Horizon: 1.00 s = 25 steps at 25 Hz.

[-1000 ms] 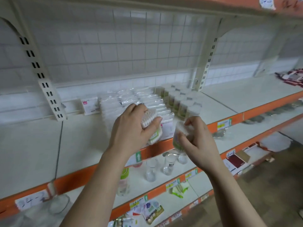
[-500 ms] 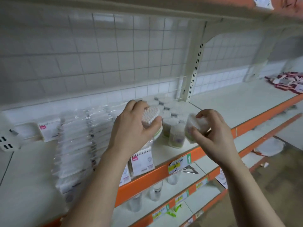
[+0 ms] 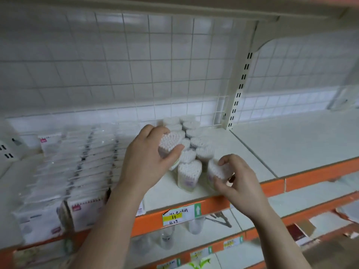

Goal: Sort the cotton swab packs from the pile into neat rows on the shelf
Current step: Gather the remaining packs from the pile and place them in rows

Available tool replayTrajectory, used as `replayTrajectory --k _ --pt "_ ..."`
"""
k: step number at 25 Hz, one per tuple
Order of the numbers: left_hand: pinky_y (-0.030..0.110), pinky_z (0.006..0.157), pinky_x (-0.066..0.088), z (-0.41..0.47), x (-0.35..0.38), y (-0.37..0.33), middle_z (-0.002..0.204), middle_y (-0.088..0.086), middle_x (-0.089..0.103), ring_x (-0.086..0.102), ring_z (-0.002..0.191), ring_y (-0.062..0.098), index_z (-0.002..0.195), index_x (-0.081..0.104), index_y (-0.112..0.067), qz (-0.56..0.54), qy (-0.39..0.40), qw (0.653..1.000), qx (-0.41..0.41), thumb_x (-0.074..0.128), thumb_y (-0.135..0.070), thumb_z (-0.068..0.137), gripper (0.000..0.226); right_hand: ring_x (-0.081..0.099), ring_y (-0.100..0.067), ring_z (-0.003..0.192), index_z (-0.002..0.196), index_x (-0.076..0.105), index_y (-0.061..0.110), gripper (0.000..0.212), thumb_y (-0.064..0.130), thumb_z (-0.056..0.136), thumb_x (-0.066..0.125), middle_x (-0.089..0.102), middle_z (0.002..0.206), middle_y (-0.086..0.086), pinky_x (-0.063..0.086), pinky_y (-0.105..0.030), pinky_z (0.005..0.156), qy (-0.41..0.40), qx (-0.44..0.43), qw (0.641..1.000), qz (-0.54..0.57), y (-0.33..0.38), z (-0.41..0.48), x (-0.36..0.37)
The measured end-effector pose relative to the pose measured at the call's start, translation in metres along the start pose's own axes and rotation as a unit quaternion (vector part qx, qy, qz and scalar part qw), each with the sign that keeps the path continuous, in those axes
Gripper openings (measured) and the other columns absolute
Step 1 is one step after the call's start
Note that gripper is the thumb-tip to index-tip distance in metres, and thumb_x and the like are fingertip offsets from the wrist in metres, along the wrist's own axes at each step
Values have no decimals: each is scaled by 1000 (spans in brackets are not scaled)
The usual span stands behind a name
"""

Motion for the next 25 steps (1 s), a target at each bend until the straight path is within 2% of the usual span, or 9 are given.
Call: replayTrajectory --k 4,7,10,14,16,20,23,25 --pt "13 62 26 -6 8 -18 100 -9 52 38 68 6 111 61 -22 26 -24 999 -36 64 -50 81 42 49 -7 88 95 49 28 27 35 70 59 48 96 18 37 -15 68 61 -41 997 24 -19 8 1" --pt "8 65 29 -14 12 -26 103 -10 52 39 72 4 114 60 -22 37 -32 997 -58 64 -49 82 42 49 -7 100 99 52 28 31 33 69 59 47 106 16 39 -18 76 76 -69 994 44 -29 9 2" --pt "17 67 31 -20 15 -30 104 -11 51 40 77 3 114 60 -21 53 -43 995 -77 65 -48 82 43 49 -7 109 99 55 26 31 22 71 69 44 114 13 40 -16 83 69 -83 992 60 -35 10 2" --pt "21 67 32 -24 13 -32 102 -9 52 40 74 5 112 60 -21 80 -60 992 -78 59 -55 80 47 50 -6 105 99 59 24 32 16 73 76 43 116 7 37 -4 75 59 -84 992 66 -40 16 7" --pt "19 65 31 -23 12 -33 101 -8 53 40 74 4 111 60 -20 92 -61 991 -78 54 -58 79 50 49 -7 106 101 59 23 32 18 74 75 43 118 8 38 -6 76 51 -83 994 55 -43 18 10" --pt "10 63 29 -18 15 -38 101 -10 53 43 67 3 110 60 -21 71 -56 993 -78 56 -60 80 50 48 -11 112 104 58 25 31 31 77 71 44 119 8 42 -22 86 53 -96 993 45 -47 22 10" --pt "8 63 31 5 25 -42 100 -11 52 49 71 -2 109 59 -23 42 -46 996 -69 62 -54 81 42 49 -4 110 105 59 27 30 48 83 56 46 116 13 43 -19 82 39 -89 993 65 -50 25 1" --pt "10 63 32 26 36 -44 99 -11 52 49 71 0 107 59 -24 34 -36 997 -54 63 -53 79 41 50 -4 108 105 59 27 28 46 87 51 47 114 14 44 -15 76 24 -83 994 73 -55 29 -6"
Point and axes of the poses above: each hand's wrist, its own z-axis towards the middle knuckle, its own x-axis out of the palm, y = z × x, the point moved 2 cm from there along z, towards the middle knuckle
